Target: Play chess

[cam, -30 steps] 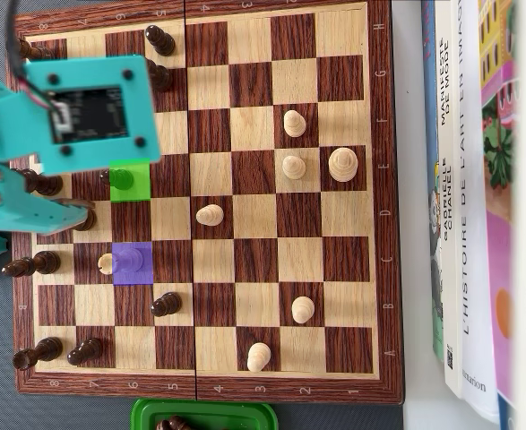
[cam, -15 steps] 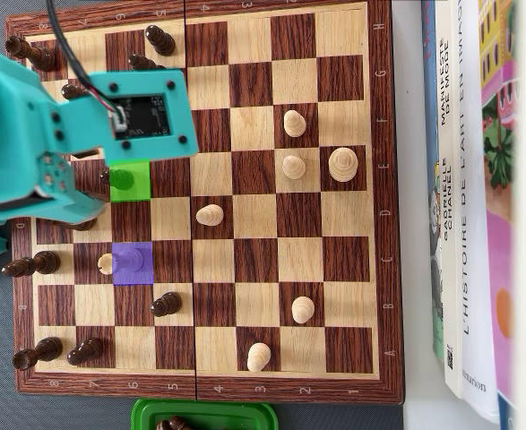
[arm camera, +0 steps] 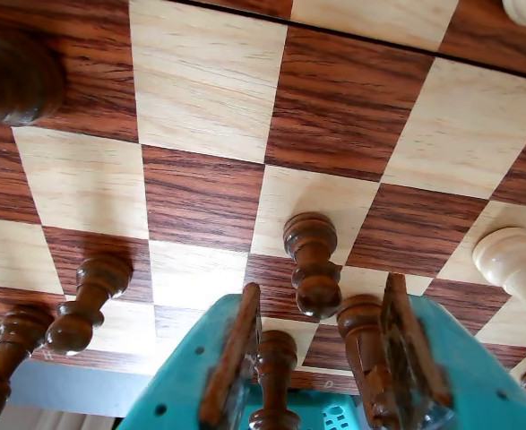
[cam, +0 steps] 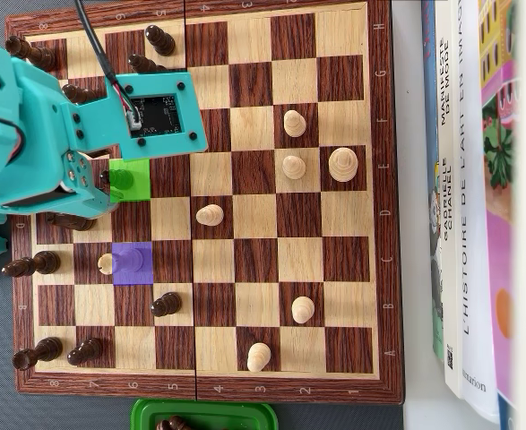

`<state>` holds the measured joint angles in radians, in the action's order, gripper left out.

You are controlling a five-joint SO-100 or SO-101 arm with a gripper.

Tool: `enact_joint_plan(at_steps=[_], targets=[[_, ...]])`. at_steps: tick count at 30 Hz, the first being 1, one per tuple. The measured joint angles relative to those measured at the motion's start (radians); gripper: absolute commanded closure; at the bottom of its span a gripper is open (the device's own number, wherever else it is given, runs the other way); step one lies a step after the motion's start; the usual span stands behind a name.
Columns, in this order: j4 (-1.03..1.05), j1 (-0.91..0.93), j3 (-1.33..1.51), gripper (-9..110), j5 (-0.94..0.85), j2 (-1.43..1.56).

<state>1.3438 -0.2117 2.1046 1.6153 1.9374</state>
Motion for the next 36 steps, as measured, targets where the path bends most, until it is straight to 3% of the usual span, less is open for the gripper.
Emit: enact_joint_plan(at_steps=[36], targets=[[-0.098, 0.034, 0.103, 83, 0.003, 0.0]])
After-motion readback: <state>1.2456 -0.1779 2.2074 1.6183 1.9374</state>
